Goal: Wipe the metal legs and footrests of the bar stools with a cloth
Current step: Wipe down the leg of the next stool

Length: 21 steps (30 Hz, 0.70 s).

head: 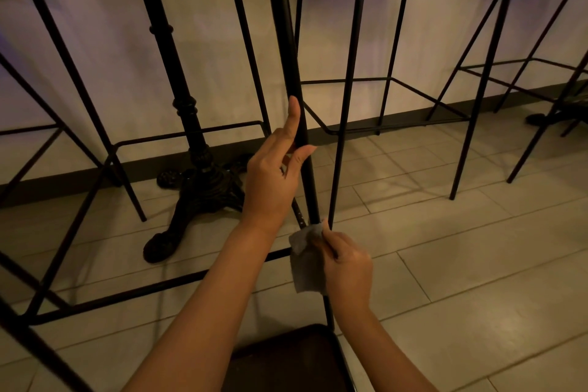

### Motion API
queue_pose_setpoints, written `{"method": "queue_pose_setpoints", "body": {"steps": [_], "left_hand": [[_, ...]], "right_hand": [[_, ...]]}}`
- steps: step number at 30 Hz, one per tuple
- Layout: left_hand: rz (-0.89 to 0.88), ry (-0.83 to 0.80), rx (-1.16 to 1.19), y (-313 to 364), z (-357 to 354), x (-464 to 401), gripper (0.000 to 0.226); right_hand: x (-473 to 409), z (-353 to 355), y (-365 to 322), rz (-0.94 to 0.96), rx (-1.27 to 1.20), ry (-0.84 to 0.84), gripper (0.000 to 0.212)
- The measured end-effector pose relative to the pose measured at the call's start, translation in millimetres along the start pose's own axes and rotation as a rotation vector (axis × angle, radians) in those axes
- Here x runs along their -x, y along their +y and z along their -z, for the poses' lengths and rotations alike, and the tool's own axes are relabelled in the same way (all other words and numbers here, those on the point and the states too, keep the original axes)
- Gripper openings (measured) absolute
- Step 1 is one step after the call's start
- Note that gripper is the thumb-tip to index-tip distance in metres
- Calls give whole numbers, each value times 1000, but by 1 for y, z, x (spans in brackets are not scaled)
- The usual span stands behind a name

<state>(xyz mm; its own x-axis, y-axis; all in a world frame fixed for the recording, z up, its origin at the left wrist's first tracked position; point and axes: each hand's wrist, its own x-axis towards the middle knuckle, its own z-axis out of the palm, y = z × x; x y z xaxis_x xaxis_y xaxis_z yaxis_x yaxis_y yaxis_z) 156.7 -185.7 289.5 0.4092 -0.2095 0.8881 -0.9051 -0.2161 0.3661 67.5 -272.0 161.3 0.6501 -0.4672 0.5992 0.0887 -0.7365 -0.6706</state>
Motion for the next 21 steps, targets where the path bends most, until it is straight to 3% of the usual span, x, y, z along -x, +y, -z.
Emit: {"method": "queue_pose_setpoints", "body": {"steps": [21], "left_hand": [[76, -9, 13, 3, -5, 11, 63]], "right_hand": [[4, 1, 5, -30, 2, -23, 22]]}}
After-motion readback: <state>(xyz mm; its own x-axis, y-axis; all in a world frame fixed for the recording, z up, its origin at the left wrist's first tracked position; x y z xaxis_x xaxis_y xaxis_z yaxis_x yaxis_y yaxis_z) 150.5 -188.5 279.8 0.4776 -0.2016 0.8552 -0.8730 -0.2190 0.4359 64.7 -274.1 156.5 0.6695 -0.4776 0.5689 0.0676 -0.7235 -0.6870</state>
